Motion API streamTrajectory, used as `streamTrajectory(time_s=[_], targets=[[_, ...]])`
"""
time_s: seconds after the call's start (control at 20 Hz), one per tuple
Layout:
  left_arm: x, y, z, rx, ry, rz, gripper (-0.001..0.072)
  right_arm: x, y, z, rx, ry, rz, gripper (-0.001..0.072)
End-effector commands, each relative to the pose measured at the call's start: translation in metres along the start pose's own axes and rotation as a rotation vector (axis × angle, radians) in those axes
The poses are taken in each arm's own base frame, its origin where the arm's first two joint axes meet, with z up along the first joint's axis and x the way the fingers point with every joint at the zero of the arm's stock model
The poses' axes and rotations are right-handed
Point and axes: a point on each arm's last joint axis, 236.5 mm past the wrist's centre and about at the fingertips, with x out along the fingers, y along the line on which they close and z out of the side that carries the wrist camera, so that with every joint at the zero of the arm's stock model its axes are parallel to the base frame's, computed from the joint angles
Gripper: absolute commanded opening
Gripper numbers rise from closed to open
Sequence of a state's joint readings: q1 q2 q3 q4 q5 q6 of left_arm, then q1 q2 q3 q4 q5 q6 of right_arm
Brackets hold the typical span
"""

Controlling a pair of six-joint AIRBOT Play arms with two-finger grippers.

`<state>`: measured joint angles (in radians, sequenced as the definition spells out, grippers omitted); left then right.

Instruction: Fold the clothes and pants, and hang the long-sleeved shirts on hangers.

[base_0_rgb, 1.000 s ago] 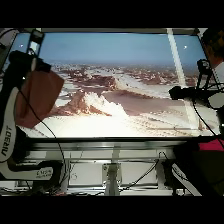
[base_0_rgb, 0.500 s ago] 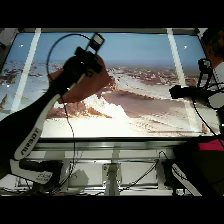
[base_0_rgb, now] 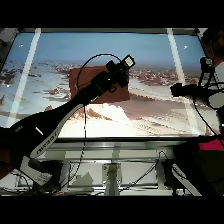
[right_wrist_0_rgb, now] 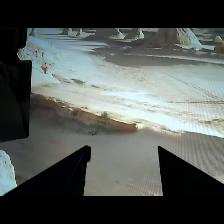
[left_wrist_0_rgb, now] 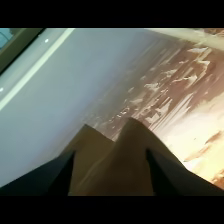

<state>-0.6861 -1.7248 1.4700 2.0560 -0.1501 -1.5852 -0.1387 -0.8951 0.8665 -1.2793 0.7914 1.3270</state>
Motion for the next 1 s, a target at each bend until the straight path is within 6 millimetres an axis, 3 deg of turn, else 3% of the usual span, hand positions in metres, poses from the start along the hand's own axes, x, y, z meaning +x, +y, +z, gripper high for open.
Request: streamTrajectory(time_s=[0.0, 0.15, 0.35, 0.45, 0.55, 0.6, 0.8, 0.95], targets=[[-0.008, 0.016, -0.005, -0.166, 0.042, 0.029, 0.056, 0.001, -0.001, 0.003, -0.001, -0.011, -0.004, 0.0495], [-0.042, 0.07, -0.048, -0.499, 0.232, 0.169, 0.0561, 0.001, -0.004, 0.008, -0.005, -0.032, -0.014, 0.0495], [-0.106, 0.149, -0.119, -0.629, 0.478, 0.375, 0.056, 0.001, -0.005, 0.013, -0.006, -0.053, -0.02, 0.0495], [-0.137, 0.169, -0.162, -0.723, 0.619, 0.44, 0.0556, 0.001, -0.005, 0.013, -0.007, -0.054, -0.021, 0.0494], [-0.161, 0.165, -0.206, -0.856, 0.772, 0.42, 0.0554, 0.0, -0.006, 0.015, -0.009, -0.062, -0.025, 0.0495], [-0.166, 0.157, -0.219, -0.896, 0.82, 0.355, 0.0553, 0.0, -0.007, 0.017, -0.009, -0.071, -0.027, 0.0495], [-0.168, 0.123, -0.23, -0.987, 0.848, 0.003, 0.0552, 0.0, -0.008, 0.02, -0.013, -0.085, -0.034, 0.0494], [-0.171, 0.129, -0.244, -0.905, 0.836, -0.075, 0.0504, 0.0, -0.011, 0.02, -0.029, -0.082, -0.048, 0.0494]])
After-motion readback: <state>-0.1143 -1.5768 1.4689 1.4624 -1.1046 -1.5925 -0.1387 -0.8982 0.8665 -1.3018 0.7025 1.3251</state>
